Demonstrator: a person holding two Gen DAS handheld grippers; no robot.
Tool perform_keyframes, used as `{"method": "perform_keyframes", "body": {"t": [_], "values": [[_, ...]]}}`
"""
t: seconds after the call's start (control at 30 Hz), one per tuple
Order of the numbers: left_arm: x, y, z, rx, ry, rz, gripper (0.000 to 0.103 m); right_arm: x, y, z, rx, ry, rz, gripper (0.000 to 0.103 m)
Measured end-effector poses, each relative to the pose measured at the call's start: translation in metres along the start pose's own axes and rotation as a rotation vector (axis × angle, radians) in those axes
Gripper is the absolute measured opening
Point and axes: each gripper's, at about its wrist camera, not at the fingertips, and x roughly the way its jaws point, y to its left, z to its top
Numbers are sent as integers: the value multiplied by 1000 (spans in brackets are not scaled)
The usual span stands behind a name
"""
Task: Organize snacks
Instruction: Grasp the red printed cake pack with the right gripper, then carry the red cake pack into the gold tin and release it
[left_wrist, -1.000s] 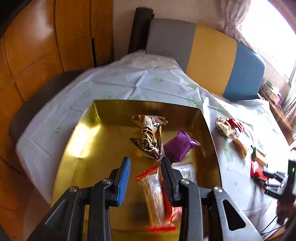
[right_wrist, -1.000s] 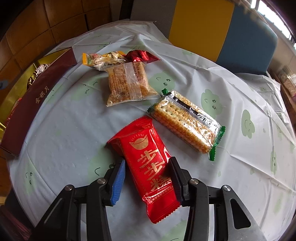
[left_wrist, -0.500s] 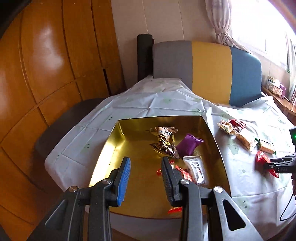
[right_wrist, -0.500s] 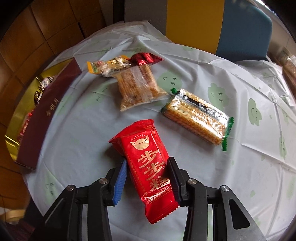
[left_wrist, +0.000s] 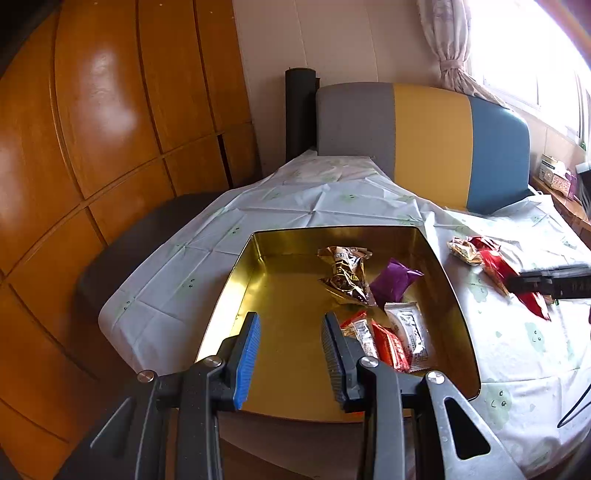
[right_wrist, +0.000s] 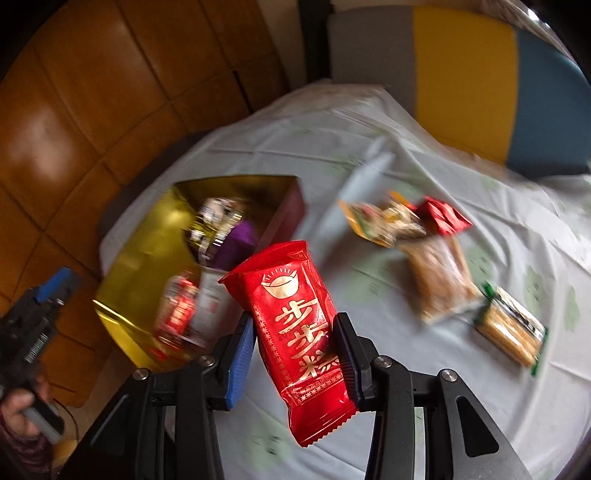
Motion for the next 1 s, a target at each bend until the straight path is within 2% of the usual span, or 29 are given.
{"method": "perform_keyframes", "body": {"t": [0.2,0.47,0.8,1.0], "values": [[-2,4,-2,1,-15,23,34,21,65,23,-126,1,51,43],[-2,7,-3,3,-19,32,34,79,111,35,-254,85,-41,43],[5,10,-8,-7,8,25,34,131,109,28,-272,197,-112,44],[11,16,-12,-30,29,23,34,123,105,27,-235,172,-76,49]]}}
